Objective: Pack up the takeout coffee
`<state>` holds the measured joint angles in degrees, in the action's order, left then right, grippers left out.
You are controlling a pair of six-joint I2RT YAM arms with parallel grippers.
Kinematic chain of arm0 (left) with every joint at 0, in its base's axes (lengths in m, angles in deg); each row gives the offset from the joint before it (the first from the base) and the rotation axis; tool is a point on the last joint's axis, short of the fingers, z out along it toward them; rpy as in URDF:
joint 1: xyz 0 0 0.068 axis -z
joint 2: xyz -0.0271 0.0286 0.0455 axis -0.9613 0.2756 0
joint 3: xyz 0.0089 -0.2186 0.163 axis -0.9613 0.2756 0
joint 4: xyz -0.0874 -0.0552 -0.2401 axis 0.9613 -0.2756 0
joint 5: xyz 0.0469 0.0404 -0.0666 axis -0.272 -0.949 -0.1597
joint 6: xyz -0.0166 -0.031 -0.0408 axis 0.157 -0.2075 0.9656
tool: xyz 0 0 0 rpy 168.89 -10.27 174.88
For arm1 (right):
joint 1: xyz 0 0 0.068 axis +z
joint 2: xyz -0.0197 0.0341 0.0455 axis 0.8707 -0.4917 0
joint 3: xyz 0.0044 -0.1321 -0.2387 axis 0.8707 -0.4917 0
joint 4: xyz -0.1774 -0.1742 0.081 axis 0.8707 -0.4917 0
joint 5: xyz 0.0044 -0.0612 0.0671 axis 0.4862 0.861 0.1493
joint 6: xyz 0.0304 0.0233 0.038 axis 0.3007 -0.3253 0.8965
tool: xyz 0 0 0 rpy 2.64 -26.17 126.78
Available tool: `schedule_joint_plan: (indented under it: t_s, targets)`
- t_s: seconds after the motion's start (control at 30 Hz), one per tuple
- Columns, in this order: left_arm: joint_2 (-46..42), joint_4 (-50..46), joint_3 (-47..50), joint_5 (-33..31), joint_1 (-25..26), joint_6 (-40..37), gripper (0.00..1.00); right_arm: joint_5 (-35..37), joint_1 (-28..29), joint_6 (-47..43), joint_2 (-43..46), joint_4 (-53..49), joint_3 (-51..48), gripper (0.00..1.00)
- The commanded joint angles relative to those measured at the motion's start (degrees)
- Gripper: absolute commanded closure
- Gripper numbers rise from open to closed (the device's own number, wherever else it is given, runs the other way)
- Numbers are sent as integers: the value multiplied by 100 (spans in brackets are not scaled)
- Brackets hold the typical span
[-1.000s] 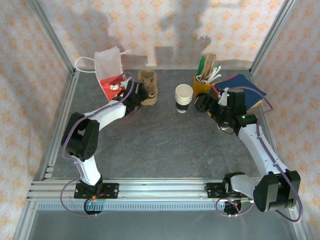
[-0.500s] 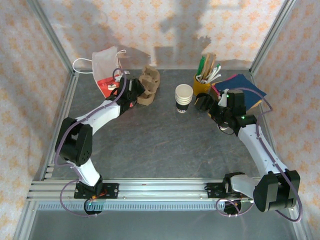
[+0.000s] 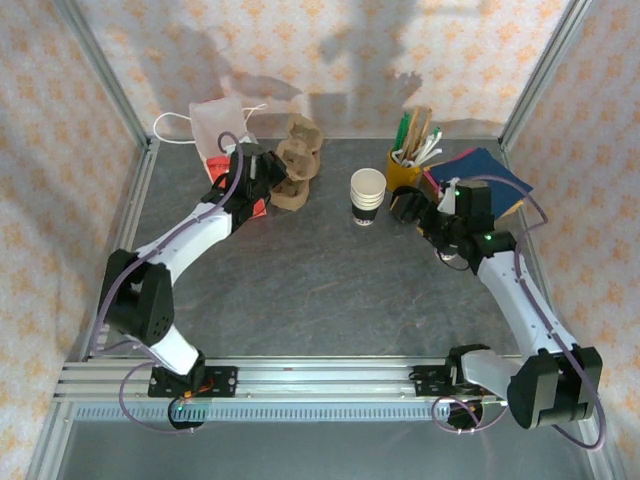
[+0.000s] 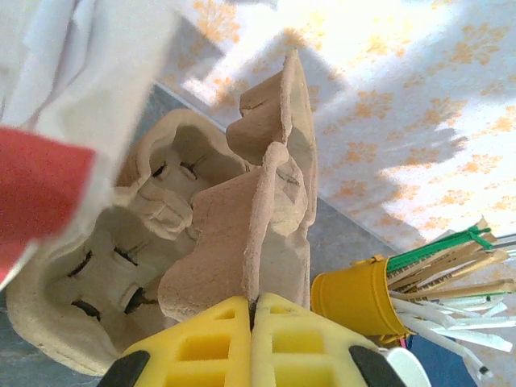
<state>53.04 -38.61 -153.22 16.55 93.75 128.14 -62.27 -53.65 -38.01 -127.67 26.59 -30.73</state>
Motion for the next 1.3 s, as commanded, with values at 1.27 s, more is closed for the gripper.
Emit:
schedule_joint_plan:
  t_s: [1.27]
  targets:
    - [-2942,-669,1312,1797,946,-2081,100,2578,3221,-3324,-2222,-1110,3924,25]
